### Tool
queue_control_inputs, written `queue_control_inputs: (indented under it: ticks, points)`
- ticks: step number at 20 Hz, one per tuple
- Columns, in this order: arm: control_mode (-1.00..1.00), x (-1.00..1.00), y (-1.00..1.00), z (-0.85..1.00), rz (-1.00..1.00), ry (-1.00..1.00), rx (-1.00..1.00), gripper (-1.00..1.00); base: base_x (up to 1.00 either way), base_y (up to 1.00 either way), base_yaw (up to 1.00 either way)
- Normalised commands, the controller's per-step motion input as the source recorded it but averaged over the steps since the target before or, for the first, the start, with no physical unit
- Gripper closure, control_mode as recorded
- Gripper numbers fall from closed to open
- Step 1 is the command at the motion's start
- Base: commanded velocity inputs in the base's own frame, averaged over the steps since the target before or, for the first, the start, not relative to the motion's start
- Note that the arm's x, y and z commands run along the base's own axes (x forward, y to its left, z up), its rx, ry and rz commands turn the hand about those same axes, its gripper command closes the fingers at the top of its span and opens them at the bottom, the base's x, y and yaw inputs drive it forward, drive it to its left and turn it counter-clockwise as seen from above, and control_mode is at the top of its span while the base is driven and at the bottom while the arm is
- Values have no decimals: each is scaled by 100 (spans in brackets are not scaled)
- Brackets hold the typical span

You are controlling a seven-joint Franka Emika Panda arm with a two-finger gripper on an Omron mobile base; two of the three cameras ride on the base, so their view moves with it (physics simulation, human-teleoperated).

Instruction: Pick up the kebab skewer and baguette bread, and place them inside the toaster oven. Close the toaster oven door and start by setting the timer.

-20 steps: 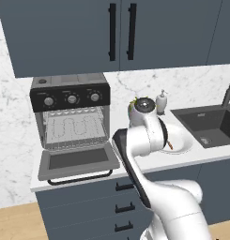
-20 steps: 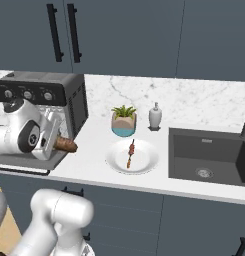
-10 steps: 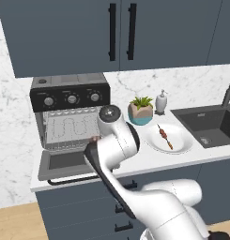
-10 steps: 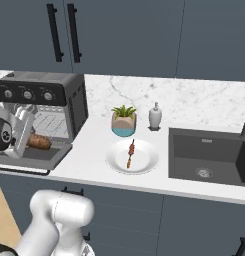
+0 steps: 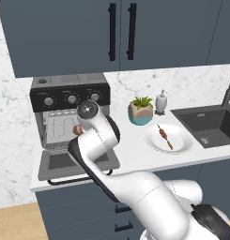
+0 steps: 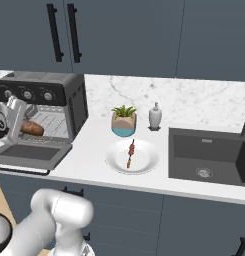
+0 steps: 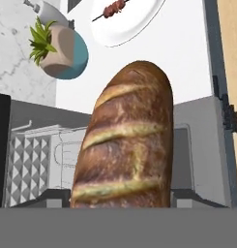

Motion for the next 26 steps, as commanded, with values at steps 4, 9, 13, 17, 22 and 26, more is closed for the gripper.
queue_control_inputs:
  ticks: [4, 9, 13, 17, 22, 26]
  points:
    - [-100, 59, 30, 0, -3, -1, 0, 100, 0, 0, 0]
    - [-100, 51, 16, 0, 0, 0, 0, 100, 0, 0, 0]
    - [-100, 45, 17, -16, 0, 0, 0, 100, 0, 0, 0]
    - [-100, 20, 2, -31, 0, 0, 0, 100, 0, 0, 0]
    - [-100, 20, 0, -32, 0, 0, 0, 100, 0, 0, 0]
    - [-100, 29, 0, -6, 0, -2, 0, 100, 0, 0, 0]
